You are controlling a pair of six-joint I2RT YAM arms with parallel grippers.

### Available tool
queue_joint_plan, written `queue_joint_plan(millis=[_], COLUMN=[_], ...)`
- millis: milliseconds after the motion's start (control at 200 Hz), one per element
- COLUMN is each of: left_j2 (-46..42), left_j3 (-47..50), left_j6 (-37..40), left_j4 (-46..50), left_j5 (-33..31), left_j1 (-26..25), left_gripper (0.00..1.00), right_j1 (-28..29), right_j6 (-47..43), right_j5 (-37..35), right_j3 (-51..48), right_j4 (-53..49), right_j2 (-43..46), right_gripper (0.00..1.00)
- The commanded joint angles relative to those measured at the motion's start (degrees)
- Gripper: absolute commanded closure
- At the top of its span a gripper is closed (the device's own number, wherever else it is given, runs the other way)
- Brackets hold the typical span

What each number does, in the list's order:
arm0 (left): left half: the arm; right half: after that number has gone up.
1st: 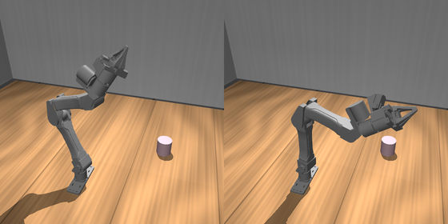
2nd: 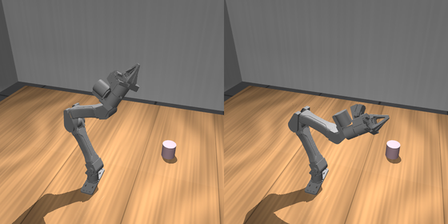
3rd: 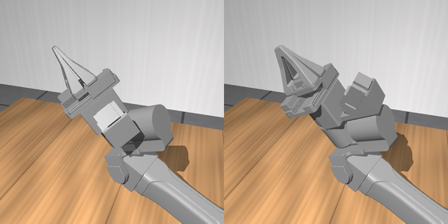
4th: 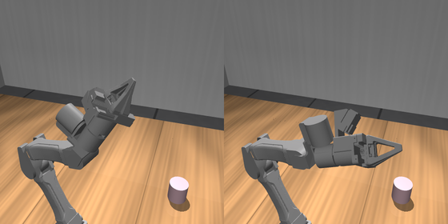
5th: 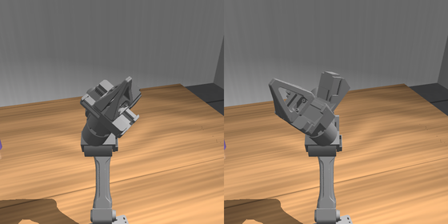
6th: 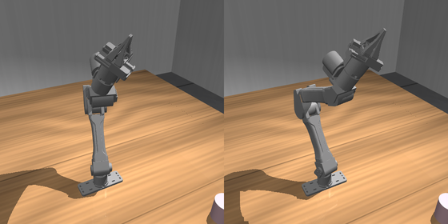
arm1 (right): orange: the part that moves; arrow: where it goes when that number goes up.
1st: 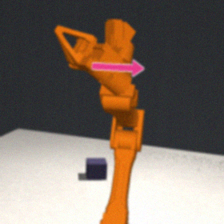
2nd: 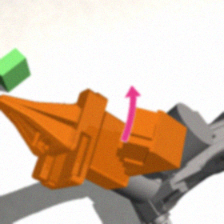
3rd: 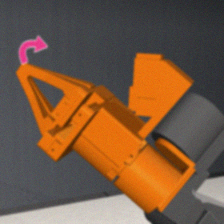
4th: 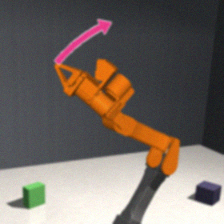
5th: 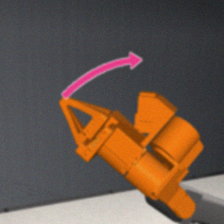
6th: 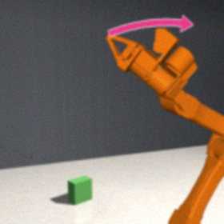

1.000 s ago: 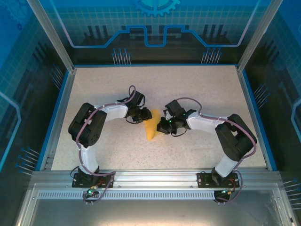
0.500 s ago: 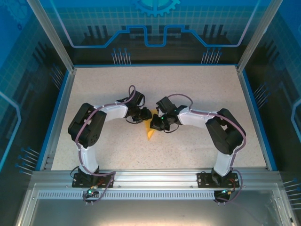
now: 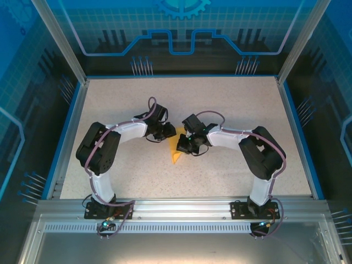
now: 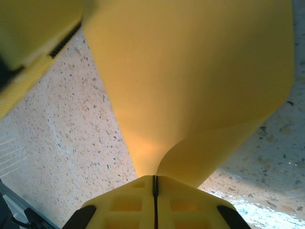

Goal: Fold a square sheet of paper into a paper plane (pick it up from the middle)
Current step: Third fold the triangle at the center of the table.

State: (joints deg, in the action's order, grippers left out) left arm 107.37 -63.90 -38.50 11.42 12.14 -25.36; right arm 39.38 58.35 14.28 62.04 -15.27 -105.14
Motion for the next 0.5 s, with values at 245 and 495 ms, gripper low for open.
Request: queue_joint_plan(millis=[245, 495], left_j2=[3.11, 3.19], left_j3=[0.4, 0.35], left_j6=[1.19, 1.45], left_j4=[2.64, 2.57], left_j5=[-1.6, -1.3], left_j1=[0.51, 0.5], left_gripper=[0.82, 0.82], right_j1=[0.86, 0.97], right_j6=[1.19, 0.01], right_j5=[-0.88, -0.49], right_j3=[1.83, 3.13], right_j4=[0.43, -0.34], right_j2=[-2.43, -3.67], right_gripper=[0.92, 0.92])
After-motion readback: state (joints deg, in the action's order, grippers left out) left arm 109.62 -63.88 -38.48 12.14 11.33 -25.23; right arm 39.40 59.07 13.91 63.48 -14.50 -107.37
